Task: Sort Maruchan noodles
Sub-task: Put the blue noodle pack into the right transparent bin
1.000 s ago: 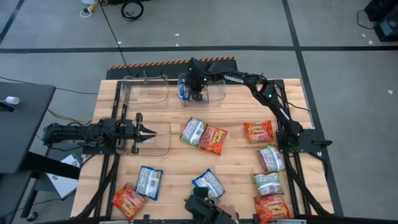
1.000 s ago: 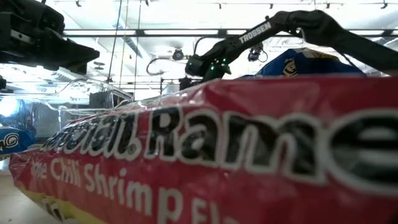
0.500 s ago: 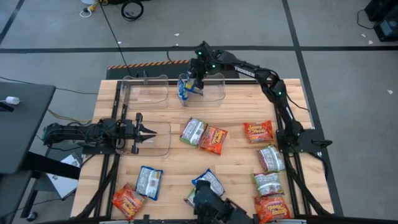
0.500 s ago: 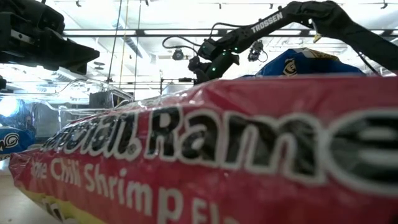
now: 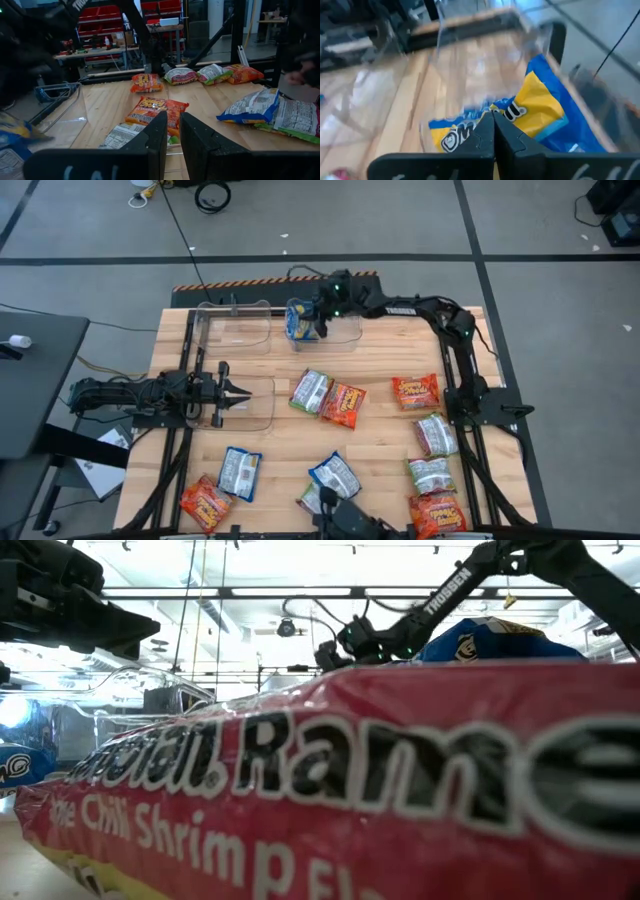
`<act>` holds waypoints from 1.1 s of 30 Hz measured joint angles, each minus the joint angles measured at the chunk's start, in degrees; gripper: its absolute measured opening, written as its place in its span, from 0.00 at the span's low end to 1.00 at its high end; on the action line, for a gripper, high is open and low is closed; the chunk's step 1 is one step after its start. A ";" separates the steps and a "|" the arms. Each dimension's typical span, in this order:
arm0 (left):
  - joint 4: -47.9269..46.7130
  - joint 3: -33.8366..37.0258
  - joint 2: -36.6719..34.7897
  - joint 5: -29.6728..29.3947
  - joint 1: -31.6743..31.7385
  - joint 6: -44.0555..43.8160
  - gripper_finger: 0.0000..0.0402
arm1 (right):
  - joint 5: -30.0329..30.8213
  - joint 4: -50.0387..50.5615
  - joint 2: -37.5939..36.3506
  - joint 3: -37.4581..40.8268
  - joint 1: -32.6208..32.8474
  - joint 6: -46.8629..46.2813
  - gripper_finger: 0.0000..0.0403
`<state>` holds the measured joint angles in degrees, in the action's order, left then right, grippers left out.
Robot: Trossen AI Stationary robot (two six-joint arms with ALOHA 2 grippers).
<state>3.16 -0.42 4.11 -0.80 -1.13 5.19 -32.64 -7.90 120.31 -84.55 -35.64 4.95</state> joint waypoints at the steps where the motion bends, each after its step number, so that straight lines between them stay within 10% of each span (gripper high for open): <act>1: 0.00 0.00 -0.01 0.01 0.01 0.00 0.14 | 0.48 -0.74 0.39 0.78 0.11 -0.37 0.00; 19: -0.01 0.00 -0.01 -0.02 0.00 0.00 0.14 | 12.06 1.11 -0.26 2.93 3.21 1.03 0.07; 33: -0.02 0.01 0.01 0.03 -0.02 0.00 0.14 | 28.54 33.38 0.25 -16.78 8.78 16.48 0.50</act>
<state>3.14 -0.41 4.12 -0.78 -1.15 5.19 -4.11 25.48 120.56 -101.33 -26.85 21.43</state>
